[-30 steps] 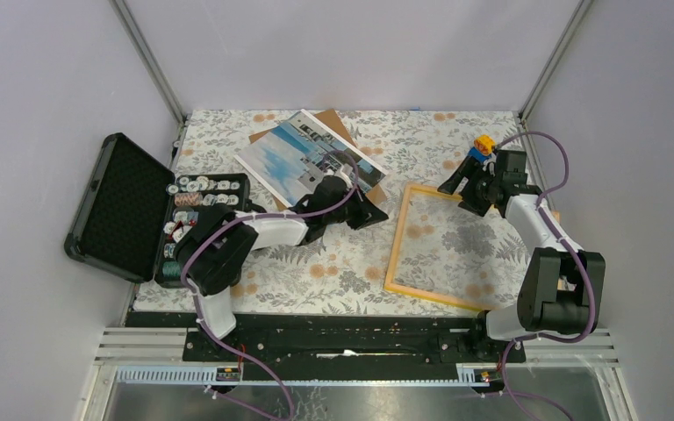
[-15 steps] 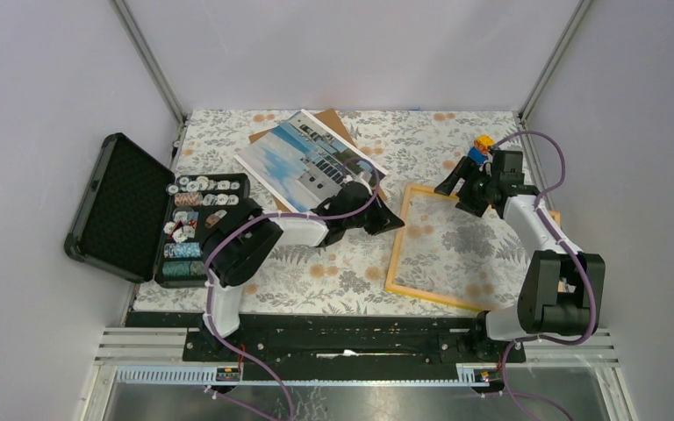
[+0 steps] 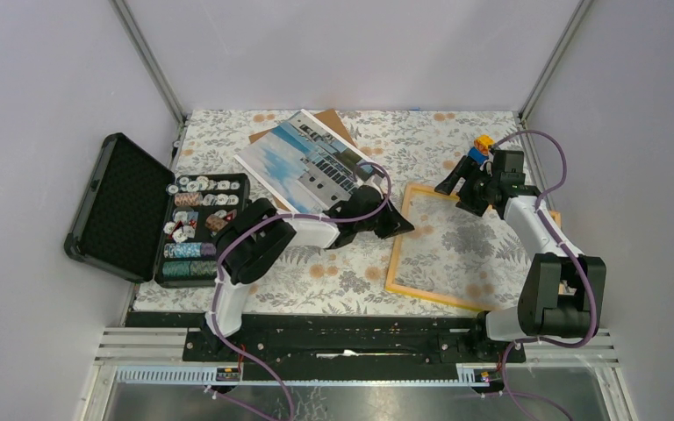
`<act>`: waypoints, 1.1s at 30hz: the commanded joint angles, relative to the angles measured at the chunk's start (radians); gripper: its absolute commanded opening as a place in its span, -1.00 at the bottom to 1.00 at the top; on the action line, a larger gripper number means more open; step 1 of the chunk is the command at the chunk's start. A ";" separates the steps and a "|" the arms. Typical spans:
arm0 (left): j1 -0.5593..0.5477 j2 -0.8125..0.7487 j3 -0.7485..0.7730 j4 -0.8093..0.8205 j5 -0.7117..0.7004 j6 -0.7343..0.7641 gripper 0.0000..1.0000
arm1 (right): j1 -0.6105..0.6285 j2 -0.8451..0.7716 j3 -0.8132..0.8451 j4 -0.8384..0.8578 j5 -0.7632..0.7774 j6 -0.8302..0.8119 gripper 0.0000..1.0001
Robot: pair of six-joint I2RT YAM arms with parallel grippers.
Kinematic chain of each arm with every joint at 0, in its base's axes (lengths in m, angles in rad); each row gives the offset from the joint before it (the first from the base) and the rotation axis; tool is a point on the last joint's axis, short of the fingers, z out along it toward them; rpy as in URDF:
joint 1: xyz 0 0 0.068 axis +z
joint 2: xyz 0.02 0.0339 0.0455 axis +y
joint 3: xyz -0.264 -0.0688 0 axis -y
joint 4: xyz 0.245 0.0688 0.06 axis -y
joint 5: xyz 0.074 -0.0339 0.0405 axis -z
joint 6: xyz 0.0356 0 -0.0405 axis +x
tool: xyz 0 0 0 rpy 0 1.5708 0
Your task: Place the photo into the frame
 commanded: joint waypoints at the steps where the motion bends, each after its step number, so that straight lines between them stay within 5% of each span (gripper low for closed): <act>1: -0.018 0.021 0.053 0.036 -0.037 -0.023 -1.00 | 0.009 -0.024 0.004 0.005 -0.003 -0.003 0.72; 22: -0.063 0.125 0.213 -0.111 -0.016 0.086 -0.98 | 0.013 -0.016 0.004 0.007 -0.013 -0.006 0.72; 28: -0.064 0.071 0.205 -0.237 -0.054 0.192 -0.16 | 0.016 -0.023 0.000 0.006 -0.006 -0.011 0.73; 33: -0.059 0.072 0.249 -0.309 0.001 0.272 0.26 | 0.024 -0.006 0.000 0.013 -0.007 -0.010 0.73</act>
